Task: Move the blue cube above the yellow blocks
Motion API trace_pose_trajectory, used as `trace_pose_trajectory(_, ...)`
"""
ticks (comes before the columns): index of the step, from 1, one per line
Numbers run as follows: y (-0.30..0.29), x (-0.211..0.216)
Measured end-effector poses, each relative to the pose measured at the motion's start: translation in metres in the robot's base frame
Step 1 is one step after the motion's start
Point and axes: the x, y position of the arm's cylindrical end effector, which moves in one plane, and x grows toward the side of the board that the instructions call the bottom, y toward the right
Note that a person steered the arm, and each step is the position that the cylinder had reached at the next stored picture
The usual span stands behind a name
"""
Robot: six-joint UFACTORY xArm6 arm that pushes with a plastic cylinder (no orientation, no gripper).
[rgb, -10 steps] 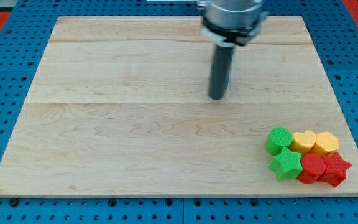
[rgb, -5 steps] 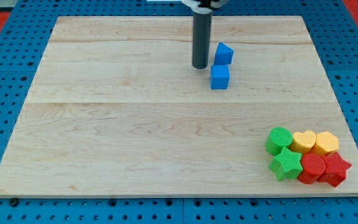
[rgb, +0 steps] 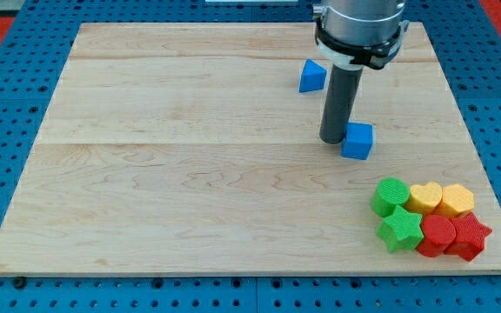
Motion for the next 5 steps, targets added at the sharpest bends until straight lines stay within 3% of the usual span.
trace_pose_trajectory(2, 0.029, -0.002)
trace_pose_trajectory(5, 0.070, 0.029)
